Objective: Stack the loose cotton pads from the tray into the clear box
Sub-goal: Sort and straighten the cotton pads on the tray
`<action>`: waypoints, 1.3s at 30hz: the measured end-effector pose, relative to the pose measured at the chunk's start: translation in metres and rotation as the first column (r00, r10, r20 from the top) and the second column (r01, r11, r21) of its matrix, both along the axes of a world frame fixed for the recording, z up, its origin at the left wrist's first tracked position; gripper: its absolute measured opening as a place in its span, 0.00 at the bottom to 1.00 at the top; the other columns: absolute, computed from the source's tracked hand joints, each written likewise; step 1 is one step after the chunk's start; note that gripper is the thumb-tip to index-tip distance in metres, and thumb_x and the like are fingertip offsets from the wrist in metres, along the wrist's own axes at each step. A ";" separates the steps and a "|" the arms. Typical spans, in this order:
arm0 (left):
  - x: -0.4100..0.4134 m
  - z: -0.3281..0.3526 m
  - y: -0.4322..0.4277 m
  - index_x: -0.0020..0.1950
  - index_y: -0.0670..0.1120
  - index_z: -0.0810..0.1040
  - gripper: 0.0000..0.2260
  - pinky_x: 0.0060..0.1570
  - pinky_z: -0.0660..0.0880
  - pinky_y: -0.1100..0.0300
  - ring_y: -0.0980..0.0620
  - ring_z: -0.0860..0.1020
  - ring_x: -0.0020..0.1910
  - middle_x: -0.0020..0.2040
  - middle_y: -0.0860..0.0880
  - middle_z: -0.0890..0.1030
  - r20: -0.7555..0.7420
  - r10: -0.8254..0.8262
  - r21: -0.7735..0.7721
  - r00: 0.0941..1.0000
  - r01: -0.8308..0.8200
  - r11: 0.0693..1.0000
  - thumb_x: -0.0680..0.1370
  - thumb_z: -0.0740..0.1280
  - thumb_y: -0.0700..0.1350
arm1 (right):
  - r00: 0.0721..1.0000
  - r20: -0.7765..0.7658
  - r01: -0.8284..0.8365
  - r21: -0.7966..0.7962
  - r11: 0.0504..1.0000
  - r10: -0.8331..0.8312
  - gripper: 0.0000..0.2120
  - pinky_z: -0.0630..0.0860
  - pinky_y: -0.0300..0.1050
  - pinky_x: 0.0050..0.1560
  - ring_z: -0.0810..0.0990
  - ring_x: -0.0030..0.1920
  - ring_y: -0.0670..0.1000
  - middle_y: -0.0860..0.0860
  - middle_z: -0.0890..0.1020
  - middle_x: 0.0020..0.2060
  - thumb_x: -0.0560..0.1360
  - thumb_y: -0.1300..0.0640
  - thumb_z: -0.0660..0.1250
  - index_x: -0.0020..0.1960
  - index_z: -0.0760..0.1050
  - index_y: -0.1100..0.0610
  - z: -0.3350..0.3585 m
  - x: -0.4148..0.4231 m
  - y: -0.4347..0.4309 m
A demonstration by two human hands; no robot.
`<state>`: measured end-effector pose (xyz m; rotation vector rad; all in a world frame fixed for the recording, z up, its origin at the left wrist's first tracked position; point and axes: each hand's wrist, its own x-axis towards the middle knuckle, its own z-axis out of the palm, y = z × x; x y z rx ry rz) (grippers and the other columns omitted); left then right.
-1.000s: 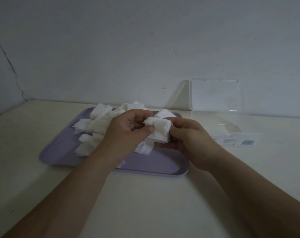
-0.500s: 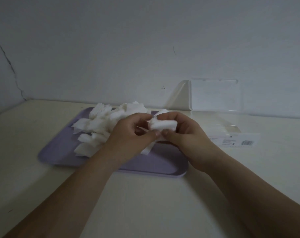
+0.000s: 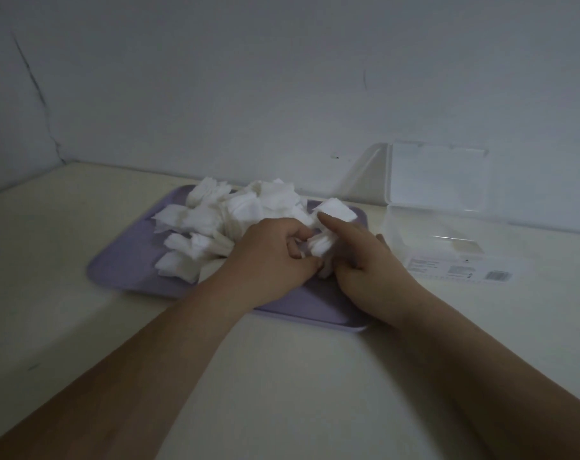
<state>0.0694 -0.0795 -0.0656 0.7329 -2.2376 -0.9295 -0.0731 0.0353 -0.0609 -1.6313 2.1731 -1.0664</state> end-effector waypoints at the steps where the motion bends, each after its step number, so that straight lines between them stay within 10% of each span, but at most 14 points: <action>1: -0.001 0.000 0.001 0.44 0.61 0.81 0.07 0.39 0.77 0.54 0.58 0.74 0.31 0.29 0.57 0.76 -0.010 -0.007 0.011 1.000 0.007 1.000 0.69 0.75 0.51 | 0.999 0.004 0.036 0.051 0.998 -0.036 0.35 0.58 0.64 0.76 0.65 0.53 0.42 0.48 0.75 0.58 0.72 0.62 0.59 0.78 0.65 0.44 0.002 0.002 0.000; 7: -0.007 0.000 0.008 0.48 0.48 0.82 0.03 0.36 0.74 0.53 0.56 0.70 0.28 0.28 0.52 0.73 -0.015 -0.041 0.004 0.999 0.041 0.999 0.75 0.73 0.45 | 1.000 -0.019 -0.020 -0.074 0.997 0.019 0.38 0.67 0.58 0.74 0.74 0.71 0.58 0.51 0.76 0.71 0.64 0.52 0.52 0.75 0.69 0.41 -0.006 0.005 -0.002; 12: -0.006 -0.001 0.004 0.51 0.53 0.82 0.07 0.38 0.76 0.56 0.56 0.75 0.30 0.30 0.54 0.77 -0.055 -0.010 0.059 0.998 0.013 0.998 0.74 0.75 0.45 | 0.997 0.053 0.057 -0.085 0.995 -0.052 0.36 0.72 0.59 0.68 0.78 0.59 0.64 0.56 0.81 0.64 0.69 0.58 0.57 0.78 0.67 0.50 -0.006 0.003 -0.001; 17: -0.008 -0.004 0.008 0.49 0.53 0.82 0.05 0.35 0.71 0.65 0.62 0.72 0.28 0.27 0.58 0.76 -0.039 -0.008 0.034 0.999 0.010 0.999 0.76 0.73 0.44 | 0.999 -0.032 0.007 -0.071 0.997 -0.009 0.35 0.63 0.61 0.75 0.67 0.65 0.47 0.55 0.79 0.66 0.70 0.60 0.57 0.79 0.65 0.54 -0.005 0.006 0.002; 21: -0.004 0.000 0.005 0.49 0.53 0.83 0.05 0.34 0.71 0.65 0.59 0.72 0.28 0.29 0.52 0.75 -0.028 -0.022 -0.032 0.999 0.021 0.999 0.76 0.71 0.44 | 1.000 0.018 0.009 -0.132 0.991 -0.007 0.33 0.72 0.59 0.67 0.76 0.60 0.61 0.49 0.80 0.53 0.72 0.56 0.58 0.76 0.66 0.42 -0.008 0.004 -0.001; 26: 0.004 0.007 -0.004 0.57 0.59 0.82 0.16 0.35 0.72 0.66 0.59 0.72 0.29 0.36 0.53 0.78 0.019 -0.101 -0.014 0.995 0.101 0.995 0.76 0.71 0.39 | 0.992 0.122 0.051 -0.218 0.975 -0.025 0.19 0.68 0.20 0.51 0.79 0.51 0.38 0.45 0.84 0.54 0.75 0.63 0.71 0.65 0.78 0.51 -0.008 -0.002 -0.002; 31: 0.019 0.012 -0.017 0.60 0.50 0.80 0.12 0.40 0.71 0.68 0.57 0.78 0.37 0.42 0.53 0.80 0.170 0.102 -0.139 0.980 -0.079 0.987 0.77 0.70 0.42 | 0.969 0.229 0.144 -0.212 0.967 -0.094 0.12 0.70 0.22 0.45 0.79 0.47 0.33 0.42 0.84 0.46 0.72 0.63 0.72 0.50 0.78 0.49 -0.008 -0.007 -0.001; 39: 0.024 0.020 -0.015 0.64 0.51 0.81 0.19 0.56 0.76 0.55 0.48 0.78 0.56 0.58 0.50 0.79 0.288 0.198 -0.320 0.937 -0.101 0.942 0.72 0.72 0.49 | 0.965 0.240 0.153 -0.187 0.970 -0.106 0.19 0.71 0.23 0.49 0.81 0.49 0.40 0.42 0.83 0.52 0.72 0.61 0.72 0.59 0.78 0.46 -0.010 -0.007 -0.003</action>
